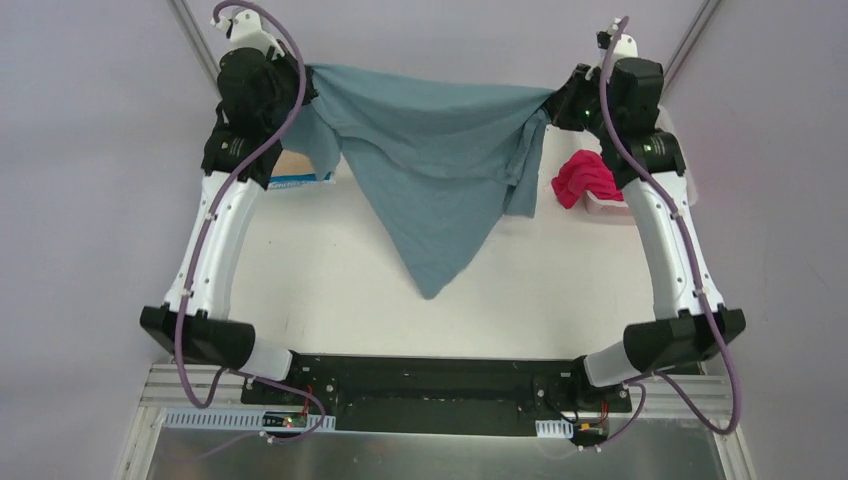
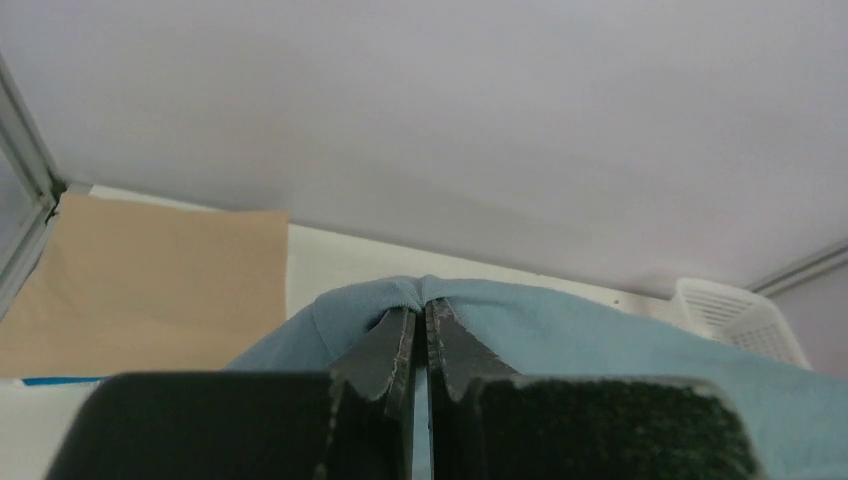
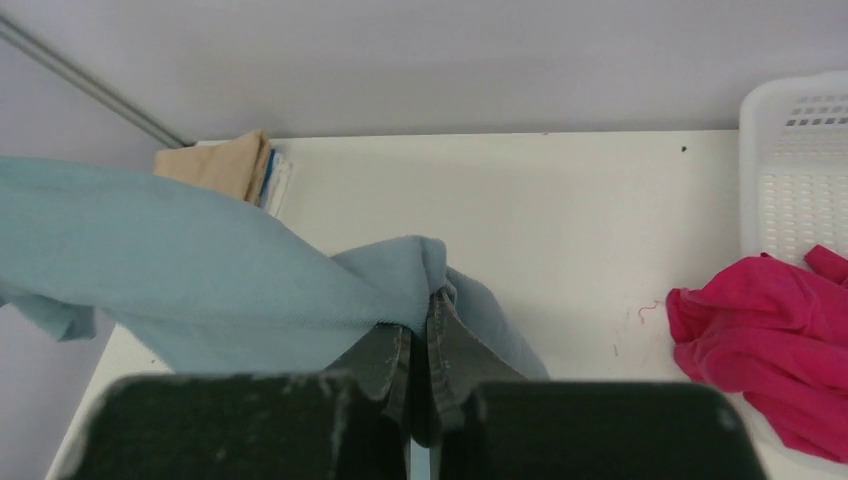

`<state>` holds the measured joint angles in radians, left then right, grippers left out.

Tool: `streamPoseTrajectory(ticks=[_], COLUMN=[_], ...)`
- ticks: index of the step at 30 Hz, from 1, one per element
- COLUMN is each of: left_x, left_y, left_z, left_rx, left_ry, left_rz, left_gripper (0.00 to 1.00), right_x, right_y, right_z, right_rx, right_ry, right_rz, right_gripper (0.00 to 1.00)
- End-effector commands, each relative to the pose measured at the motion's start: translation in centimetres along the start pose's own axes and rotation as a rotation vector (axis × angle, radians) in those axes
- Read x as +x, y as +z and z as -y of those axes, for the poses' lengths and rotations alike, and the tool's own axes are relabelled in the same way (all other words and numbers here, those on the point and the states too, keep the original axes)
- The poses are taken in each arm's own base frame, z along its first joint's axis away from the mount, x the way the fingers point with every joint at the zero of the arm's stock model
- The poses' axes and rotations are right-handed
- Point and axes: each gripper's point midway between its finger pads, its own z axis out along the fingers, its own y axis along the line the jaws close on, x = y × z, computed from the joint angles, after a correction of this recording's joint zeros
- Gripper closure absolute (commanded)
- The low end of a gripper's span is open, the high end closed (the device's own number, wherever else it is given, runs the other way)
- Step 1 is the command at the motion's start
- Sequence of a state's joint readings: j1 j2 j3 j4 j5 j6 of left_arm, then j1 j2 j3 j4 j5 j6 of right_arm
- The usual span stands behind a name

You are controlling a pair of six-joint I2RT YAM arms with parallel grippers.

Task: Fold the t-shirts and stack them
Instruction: Flatten out the tshirt

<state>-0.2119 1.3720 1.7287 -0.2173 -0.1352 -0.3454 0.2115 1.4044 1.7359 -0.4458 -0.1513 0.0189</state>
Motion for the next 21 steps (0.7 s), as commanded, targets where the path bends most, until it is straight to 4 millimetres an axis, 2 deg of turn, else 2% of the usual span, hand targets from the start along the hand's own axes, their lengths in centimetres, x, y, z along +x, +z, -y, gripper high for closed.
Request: streamPoseTrajectory(ticks=[1, 3, 5, 7, 9, 12, 17, 18, 21], left_x=[-5.3, -5.8, -5.8, -4.7, -2.9, 1.0, 10.6, 13.5, 19.0], left_y=[0.4, 0.4, 0.1, -0.2, -0.3, -1.0, -3.1, -3.7, -5.5], left_z=[0.1, 0.2, 0.2, -0.1, -1.0, -3.3, -7.3, -8.4, -11.0], left_rx=[0.017, 0.021, 0.022, 0.020, -0.003, -0.072, -0.166, -0.192, -0.264], left_ry=[-0.017, -0.014, -0.013, -0.013, -0.014, -0.031, -0.054, -0.053, -0.052], left_rz=[0.104, 0.114, 0.113, 0.090, 0.054, -0.014, -0.192, -0.248, -0.365], left_gripper=[1.00, 1.00, 1.00, 1.00, 1.00, 1.00, 1.00, 1.00, 1.00], right_x=[-10.5, -11.5, -11.5, -10.0, -7.1, -1.5, 10.1, 12.8, 19.8], right_y=[-1.8, -2.2, -2.7, -2.9, -2.5, -1.7, -1.2, -1.5, -3.8], right_z=[-0.7, -1.1, -1.3, -1.3, -0.6, 0.9, 3.2, 3.4, 3.8], right_rx=[-0.003, -0.018, -0.029, -0.041, -0.042, -0.031, -0.022, -0.028, -0.011], right_ry=[-0.055, -0.060, -0.068, -0.085, -0.089, -0.082, 0.023, 0.045, 0.152], right_rz=[0.299, 0.316, 0.307, 0.276, 0.213, 0.097, -0.150, -0.225, -0.470], right_gripper=[1.00, 1.00, 1.00, 1.00, 1.00, 1.00, 0.98, 0.98, 0.97])
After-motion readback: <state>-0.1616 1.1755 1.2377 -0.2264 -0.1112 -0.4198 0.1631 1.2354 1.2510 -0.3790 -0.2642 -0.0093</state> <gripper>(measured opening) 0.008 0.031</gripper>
